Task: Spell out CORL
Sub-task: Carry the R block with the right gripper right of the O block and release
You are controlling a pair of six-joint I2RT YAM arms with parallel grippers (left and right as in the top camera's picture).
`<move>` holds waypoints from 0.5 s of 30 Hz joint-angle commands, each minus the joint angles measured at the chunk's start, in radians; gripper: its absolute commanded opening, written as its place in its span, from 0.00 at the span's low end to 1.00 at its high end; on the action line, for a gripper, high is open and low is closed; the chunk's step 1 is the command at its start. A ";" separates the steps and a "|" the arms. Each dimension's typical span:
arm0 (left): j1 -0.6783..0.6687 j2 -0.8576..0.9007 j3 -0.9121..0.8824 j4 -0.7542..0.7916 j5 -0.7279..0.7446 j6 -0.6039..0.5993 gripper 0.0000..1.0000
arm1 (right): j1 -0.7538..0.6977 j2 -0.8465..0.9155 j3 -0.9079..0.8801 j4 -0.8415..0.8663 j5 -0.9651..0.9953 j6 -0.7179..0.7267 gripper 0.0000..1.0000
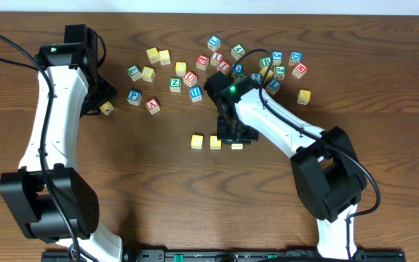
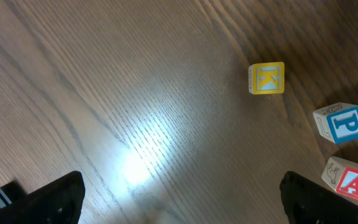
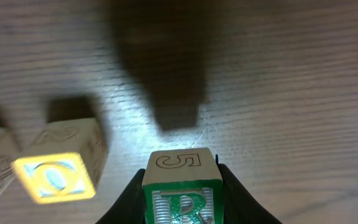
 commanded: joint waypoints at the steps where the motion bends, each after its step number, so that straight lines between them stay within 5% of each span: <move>1: 0.000 0.010 -0.008 -0.006 -0.021 -0.013 0.99 | 0.005 0.012 -0.047 0.053 0.006 0.031 0.24; 15: 0.000 0.010 -0.008 -0.006 -0.021 -0.013 0.99 | 0.005 0.012 -0.068 0.122 -0.006 -0.011 0.34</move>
